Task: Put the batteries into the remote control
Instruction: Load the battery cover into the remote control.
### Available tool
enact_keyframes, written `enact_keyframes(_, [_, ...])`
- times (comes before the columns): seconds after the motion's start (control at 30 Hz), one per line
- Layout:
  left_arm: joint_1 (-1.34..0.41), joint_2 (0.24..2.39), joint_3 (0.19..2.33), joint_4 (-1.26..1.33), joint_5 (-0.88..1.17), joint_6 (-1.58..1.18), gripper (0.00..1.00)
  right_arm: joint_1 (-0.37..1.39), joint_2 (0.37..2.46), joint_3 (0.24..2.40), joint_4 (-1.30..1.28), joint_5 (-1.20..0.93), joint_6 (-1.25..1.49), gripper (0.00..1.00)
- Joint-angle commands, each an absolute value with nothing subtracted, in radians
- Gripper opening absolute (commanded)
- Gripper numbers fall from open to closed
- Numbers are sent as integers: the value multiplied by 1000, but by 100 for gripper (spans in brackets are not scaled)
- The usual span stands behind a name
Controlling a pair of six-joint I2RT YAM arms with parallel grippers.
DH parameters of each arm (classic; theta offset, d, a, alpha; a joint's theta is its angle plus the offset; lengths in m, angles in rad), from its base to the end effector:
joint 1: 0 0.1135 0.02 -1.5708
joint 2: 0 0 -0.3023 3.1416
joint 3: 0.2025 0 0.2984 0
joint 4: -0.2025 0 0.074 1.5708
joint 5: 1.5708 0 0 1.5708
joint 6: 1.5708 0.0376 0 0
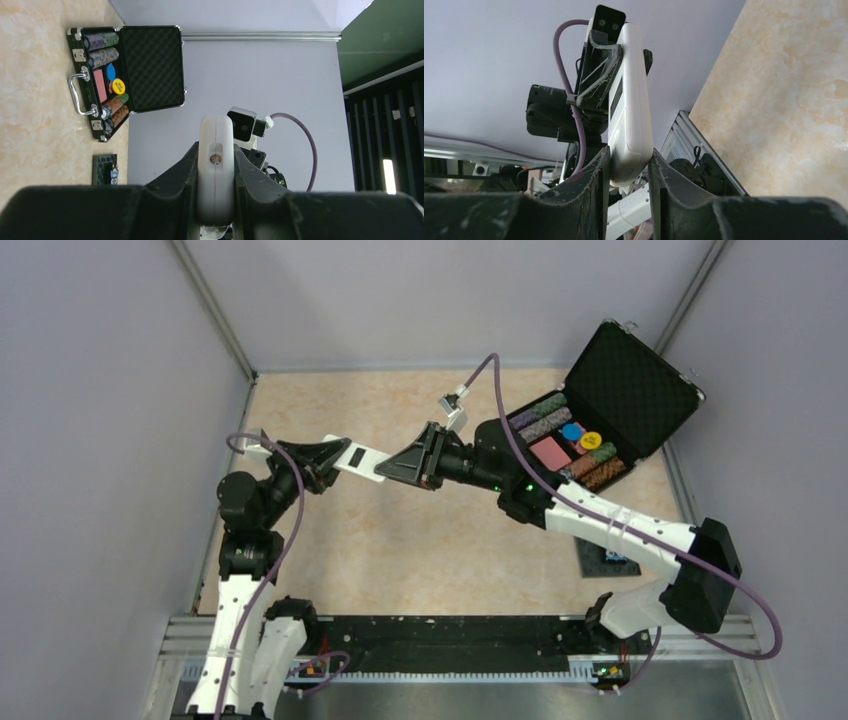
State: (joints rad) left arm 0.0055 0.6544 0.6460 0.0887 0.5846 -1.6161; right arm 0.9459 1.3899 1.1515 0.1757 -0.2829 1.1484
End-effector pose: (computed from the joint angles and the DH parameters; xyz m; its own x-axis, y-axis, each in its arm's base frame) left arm 0.1781 -0.0198 0.3635 -0.5486 -0.8361 0.0009 0.0554 -0.0375 -0.9978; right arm 0.2101 0.3092 0.3933 -0.8740 0.2855 -0.3932 -0.3526 0.1840 0.9175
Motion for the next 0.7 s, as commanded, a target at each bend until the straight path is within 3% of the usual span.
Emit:
enact_keyframes(0.0, [5, 651, 666, 209, 584, -1667, 0, 945, 1421, 1153, 219, -311, 1139, 24])
enact_keyframes(0.67, [5, 696, 709, 330, 778, -1554, 0, 945, 1575, 1239, 229, -341, 1166, 29])
